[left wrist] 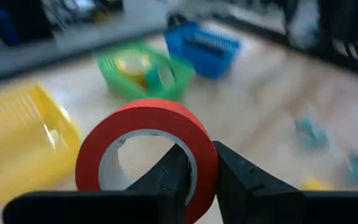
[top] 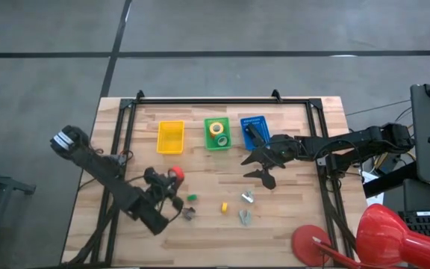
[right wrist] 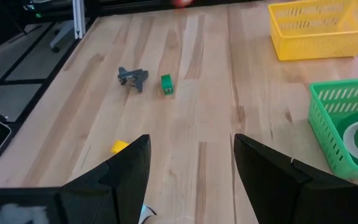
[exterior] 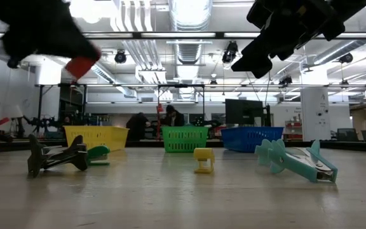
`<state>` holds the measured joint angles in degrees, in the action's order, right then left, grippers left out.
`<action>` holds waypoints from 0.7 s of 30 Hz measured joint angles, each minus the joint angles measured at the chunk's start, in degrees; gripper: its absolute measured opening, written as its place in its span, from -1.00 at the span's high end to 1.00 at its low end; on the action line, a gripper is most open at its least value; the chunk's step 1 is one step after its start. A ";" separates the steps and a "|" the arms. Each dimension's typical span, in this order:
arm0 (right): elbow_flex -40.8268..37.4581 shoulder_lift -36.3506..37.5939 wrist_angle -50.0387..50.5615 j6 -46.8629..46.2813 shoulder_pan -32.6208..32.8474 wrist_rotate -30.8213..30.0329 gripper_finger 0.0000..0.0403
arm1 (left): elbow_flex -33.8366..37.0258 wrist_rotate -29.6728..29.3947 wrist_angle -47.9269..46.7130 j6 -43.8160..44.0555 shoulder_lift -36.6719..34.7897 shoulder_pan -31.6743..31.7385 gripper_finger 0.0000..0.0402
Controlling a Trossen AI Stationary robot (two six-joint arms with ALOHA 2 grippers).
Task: Pick and place Stapler, Stapler remover, tape
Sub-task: Put the red tape into the green bin
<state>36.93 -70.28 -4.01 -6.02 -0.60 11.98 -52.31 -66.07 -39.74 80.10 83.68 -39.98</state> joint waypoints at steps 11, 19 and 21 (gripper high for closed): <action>-0.64 0.00 0.37 -0.05 0.26 0.06 -0.12 | -0.17 1.69 24.62 -27.21 -0.51 19.62 0.66; -1.67 0.00 0.66 -0.93 0.54 0.08 -0.12 | -0.20 18.06 45.13 -48.29 2.17 33.93 0.66; -2.17 0.00 0.63 -1.11 0.61 0.06 -0.12 | -0.20 19.76 47.45 -48.18 3.03 36.66 0.65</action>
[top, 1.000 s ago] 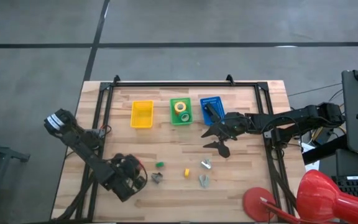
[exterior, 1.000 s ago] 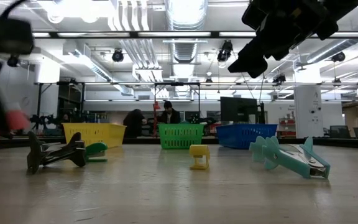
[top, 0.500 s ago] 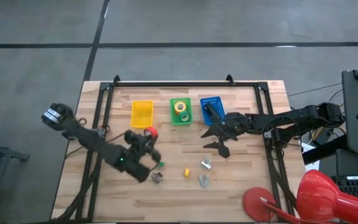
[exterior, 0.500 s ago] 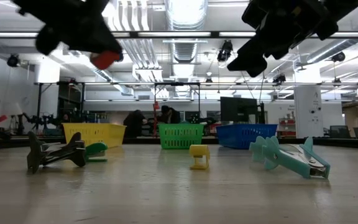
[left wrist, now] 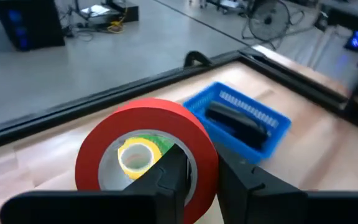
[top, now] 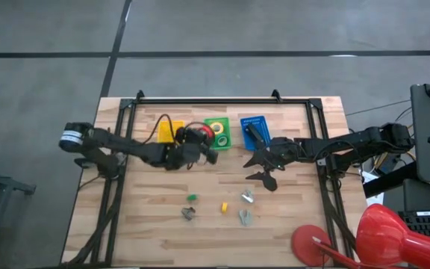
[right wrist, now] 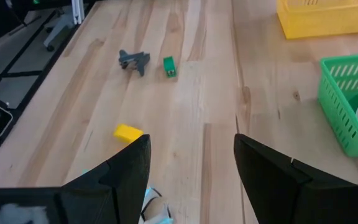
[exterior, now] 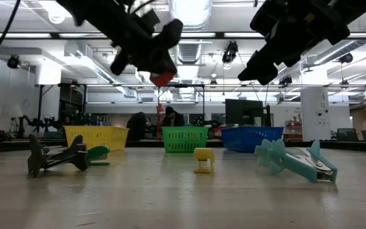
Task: Pick and place Stapler, Stapler remover, tape
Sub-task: Put the red tape into the green bin
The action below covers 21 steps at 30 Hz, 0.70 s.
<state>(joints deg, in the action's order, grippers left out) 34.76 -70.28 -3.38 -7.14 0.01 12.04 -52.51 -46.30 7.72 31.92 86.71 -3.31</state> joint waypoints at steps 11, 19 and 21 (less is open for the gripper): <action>-0.69 0.05 -0.27 -0.55 0.00 -0.01 -0.10 | -1.62 6.18 11.88 2.19 11.51 5.10 0.65; -0.69 0.07 -0.41 -0.66 0.00 -0.01 -0.10 | -6.83 7.56 11.87 -0.79 19.40 5.60 0.64; -0.69 0.09 -0.41 -0.66 0.00 -0.01 -0.10 | -7.74 7.82 10.91 -0.60 20.45 5.67 0.65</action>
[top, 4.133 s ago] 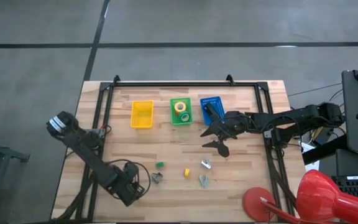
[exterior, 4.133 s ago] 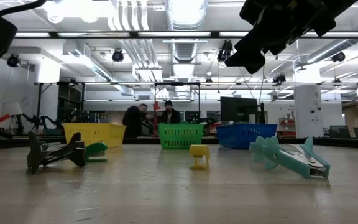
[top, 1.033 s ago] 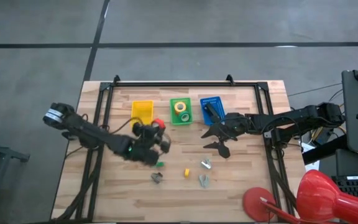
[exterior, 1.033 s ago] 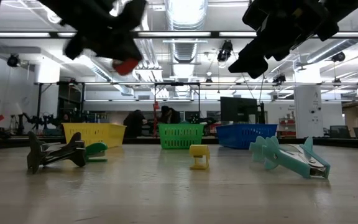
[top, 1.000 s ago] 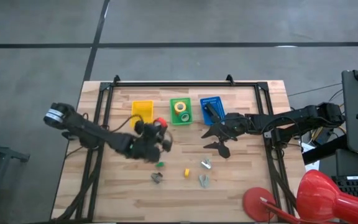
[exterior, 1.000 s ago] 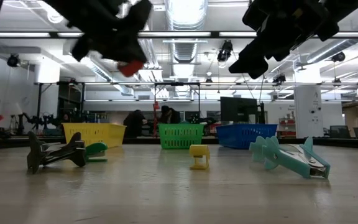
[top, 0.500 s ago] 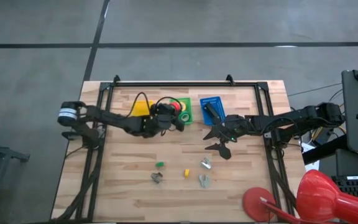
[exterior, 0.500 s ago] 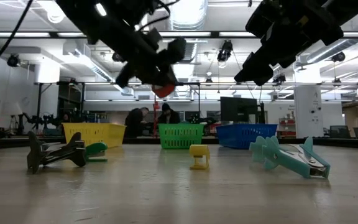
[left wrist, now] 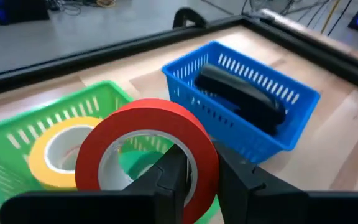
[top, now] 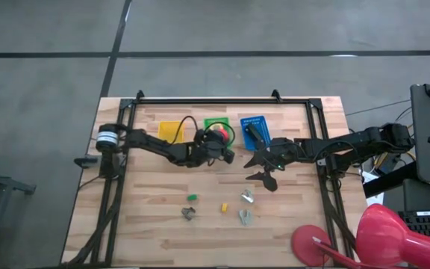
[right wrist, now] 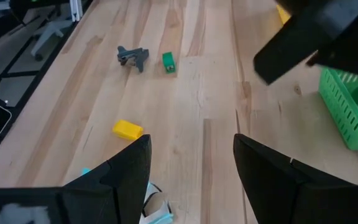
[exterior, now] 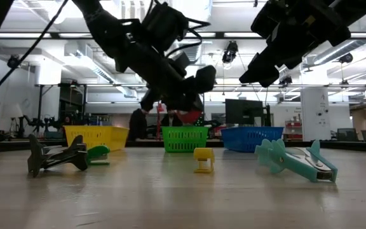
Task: Pick and place Stapler, Stapler remover, tape
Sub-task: Put the red tape into the green bin
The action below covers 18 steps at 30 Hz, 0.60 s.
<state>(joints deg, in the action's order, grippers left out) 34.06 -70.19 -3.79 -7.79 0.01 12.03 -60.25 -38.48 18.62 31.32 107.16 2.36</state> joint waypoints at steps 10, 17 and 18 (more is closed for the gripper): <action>0.00 0.00 0.13 0.07 0.00 0.00 -0.10 | -1.70 -1.04 -7.07 1.58 -0.36 0.28 0.64; 0.00 0.00 0.04 0.20 0.00 0.00 -0.10 | -1.70 -1.04 -9.17 2.18 -0.27 0.41 0.47; 0.00 0.00 0.02 0.20 0.00 0.00 -0.10 | -1.70 -1.11 -9.62 2.44 -0.27 0.41 0.43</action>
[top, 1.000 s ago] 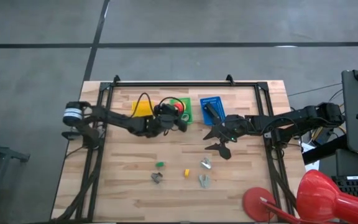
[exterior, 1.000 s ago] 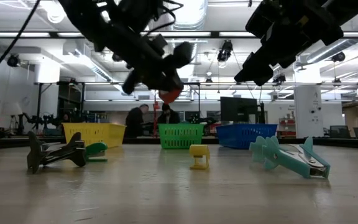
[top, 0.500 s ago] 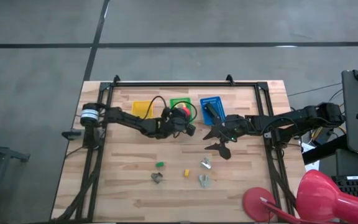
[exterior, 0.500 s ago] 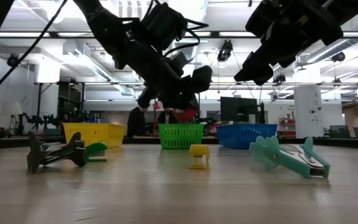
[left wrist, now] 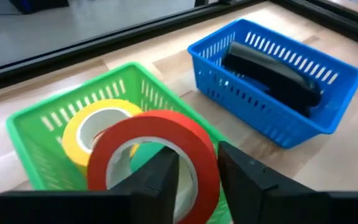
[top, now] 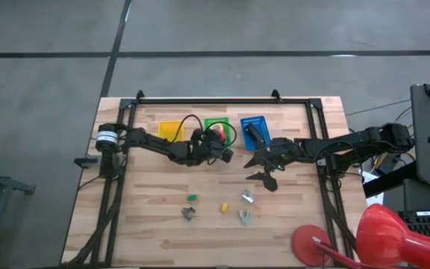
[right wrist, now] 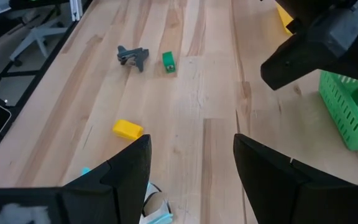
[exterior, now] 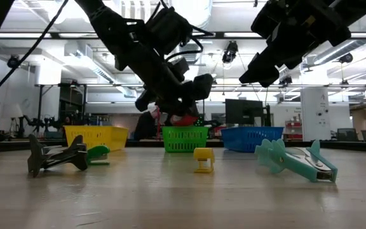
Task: Pick and place Stapler, Stapler remover, tape
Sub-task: Put the red tape into the green bin
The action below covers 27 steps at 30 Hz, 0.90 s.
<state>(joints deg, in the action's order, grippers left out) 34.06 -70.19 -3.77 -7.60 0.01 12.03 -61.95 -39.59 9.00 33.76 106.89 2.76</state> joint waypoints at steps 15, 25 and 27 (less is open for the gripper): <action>0.00 0.02 0.06 -0.15 0.00 0.00 -0.10 | 0.07 -2.36 -1.49 -0.62 -0.07 0.00 -0.17; -0.32 0.02 0.06 -0.18 0.00 0.00 -0.10 | 0.11 -1.81 -6.40 -0.51 -2.51 -0.60 -0.22; -0.39 0.04 0.13 -0.17 0.00 0.00 -0.10 | 0.15 -1.76 -7.63 -0.65 -3.01 -0.91 -0.22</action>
<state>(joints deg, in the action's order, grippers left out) 33.67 -70.15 -3.64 -7.77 0.01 12.03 -61.80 -41.34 1.37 33.11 103.88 1.85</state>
